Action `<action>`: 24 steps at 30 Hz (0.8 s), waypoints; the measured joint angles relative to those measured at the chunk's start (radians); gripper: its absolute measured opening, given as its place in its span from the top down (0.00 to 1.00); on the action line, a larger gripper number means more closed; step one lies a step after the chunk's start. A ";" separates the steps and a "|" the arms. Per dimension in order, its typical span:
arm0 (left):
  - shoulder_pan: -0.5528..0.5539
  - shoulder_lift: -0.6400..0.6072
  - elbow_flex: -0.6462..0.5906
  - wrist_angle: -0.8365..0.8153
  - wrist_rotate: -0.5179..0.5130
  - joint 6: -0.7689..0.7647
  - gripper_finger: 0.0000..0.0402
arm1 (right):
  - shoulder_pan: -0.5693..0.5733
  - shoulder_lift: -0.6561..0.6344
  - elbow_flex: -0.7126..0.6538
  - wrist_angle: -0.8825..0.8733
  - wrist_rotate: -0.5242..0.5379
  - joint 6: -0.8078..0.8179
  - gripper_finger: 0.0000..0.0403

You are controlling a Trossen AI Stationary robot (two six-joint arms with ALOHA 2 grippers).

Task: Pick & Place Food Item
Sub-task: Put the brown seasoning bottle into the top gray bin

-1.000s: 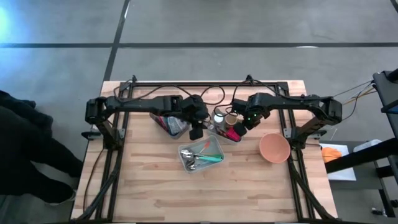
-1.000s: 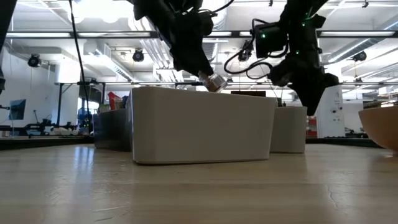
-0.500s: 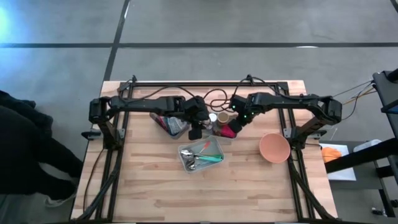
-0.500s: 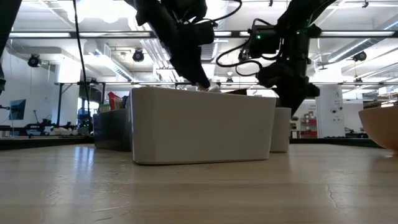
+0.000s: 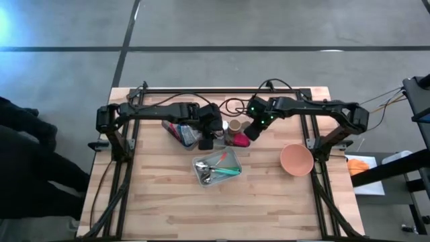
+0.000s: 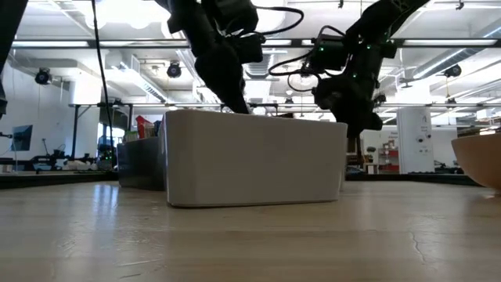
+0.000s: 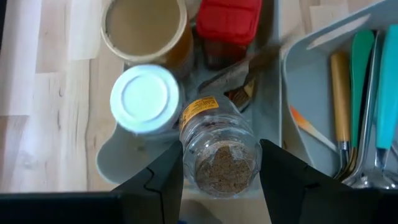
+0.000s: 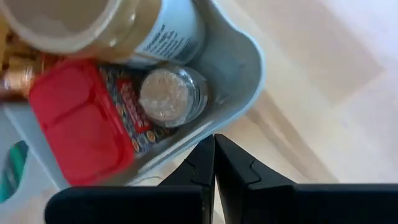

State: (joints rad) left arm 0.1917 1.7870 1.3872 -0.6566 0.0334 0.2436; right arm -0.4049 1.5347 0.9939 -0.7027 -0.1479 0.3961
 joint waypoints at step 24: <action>0.007 0.138 0.113 -0.259 -0.006 0.017 0.60 | 0.007 0.047 0.066 0.113 -0.116 -0.015 0.98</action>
State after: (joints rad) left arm 0.1989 1.9250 1.5001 -0.9152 0.0275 0.2603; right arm -0.3974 1.5818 1.0594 -0.5900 -0.2635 0.3809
